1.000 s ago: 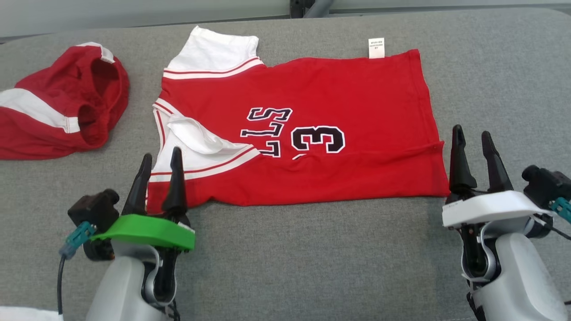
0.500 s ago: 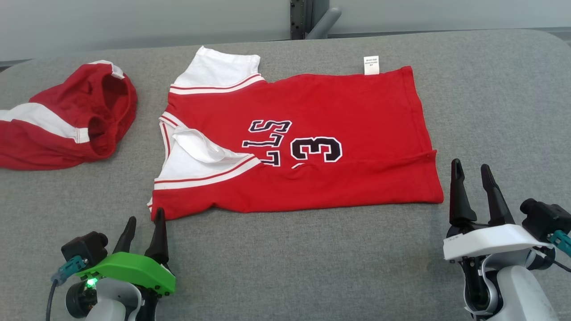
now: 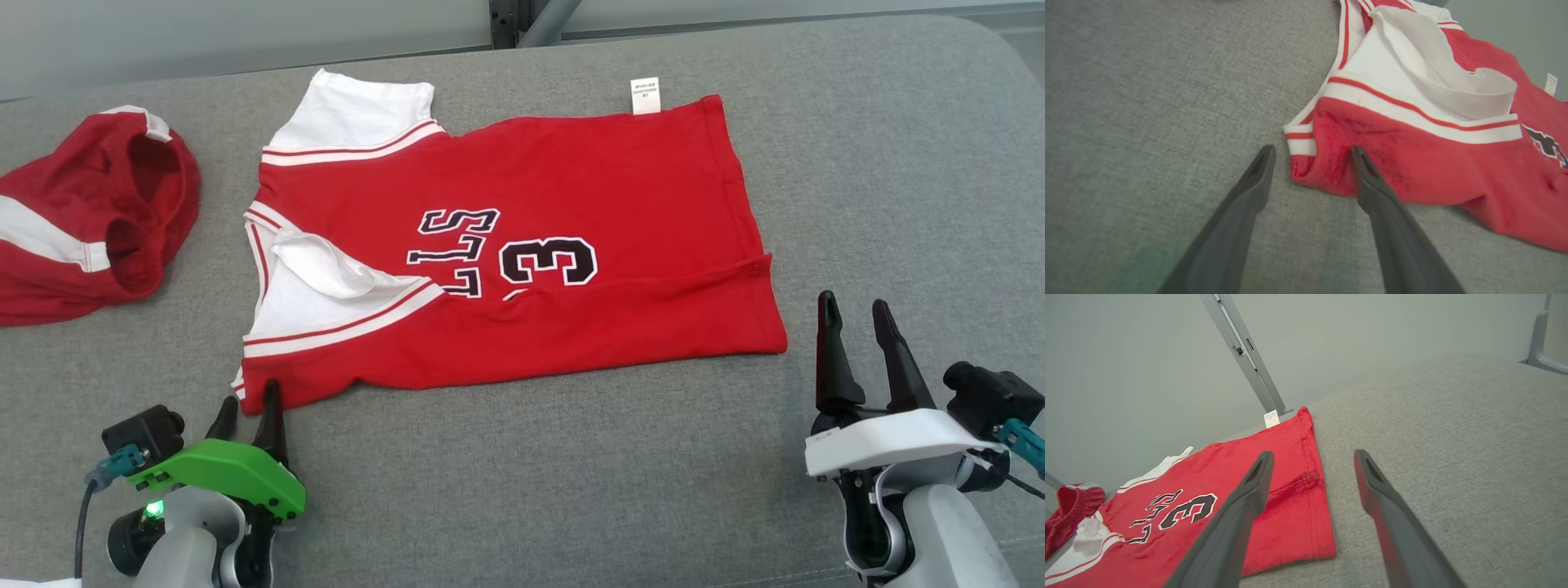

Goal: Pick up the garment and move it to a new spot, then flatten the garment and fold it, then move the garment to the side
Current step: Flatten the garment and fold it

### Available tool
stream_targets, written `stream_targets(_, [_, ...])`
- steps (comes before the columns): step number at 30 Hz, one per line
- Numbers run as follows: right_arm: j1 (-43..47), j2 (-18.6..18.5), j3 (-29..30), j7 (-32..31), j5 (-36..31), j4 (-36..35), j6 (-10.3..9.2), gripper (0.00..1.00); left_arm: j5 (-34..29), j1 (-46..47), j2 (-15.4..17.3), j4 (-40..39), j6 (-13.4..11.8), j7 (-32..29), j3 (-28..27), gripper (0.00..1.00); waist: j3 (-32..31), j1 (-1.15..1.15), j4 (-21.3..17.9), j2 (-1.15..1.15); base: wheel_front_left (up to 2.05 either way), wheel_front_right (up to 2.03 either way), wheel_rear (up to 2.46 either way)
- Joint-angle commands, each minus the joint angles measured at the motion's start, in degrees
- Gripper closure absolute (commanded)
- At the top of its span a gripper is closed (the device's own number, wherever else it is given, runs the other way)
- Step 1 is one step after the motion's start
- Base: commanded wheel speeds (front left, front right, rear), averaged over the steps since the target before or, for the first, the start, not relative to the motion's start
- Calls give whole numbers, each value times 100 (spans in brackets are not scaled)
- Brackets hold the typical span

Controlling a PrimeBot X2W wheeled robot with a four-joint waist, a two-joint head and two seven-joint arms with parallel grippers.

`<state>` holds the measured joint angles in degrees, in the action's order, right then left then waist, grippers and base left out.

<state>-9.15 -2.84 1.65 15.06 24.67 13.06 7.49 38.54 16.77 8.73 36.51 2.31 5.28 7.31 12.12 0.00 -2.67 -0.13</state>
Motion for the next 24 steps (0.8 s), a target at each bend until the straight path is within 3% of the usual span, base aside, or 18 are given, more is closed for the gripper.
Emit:
stream_targets(1, [-65,-10,-1,15,-34,44,0,0,5,48,19,110,-27,-63,9,42,22,0,-35,13,0,0,0])
stream_targets(3, [-65,-10,-21,15,-55,119,0,0,1,92,11,192,-21,-133,56,61,20,0,-46,13,0,0,0])
stream_targets(5, [-63,-11,-16,15,-78,241,0,0,16,123,-8,239,8,-162,88,91,13,0,-47,13,0,0,0])
stream_targets(6, [-63,-11,-16,15,-78,241,0,0,16,123,-8,239,8,-162,88,91,13,0,-47,13,0,0,0])
stream_targets(7, [-67,-12,4,15,-99,331,0,0,8,139,-19,240,21,-154,102,100,7,0,-43,13,0,0,0])
stream_targets(18, [-485,-11,30,-181,-27,1594,0,0,-68,78,-21,-232,130,244,165,100,-79,0,161,13,0,0,0])
stream_targets(24, [-849,-13,-24,-284,7,2386,0,0,-90,-32,-38,-586,52,235,233,100,-112,0,265,13,0,0,0])
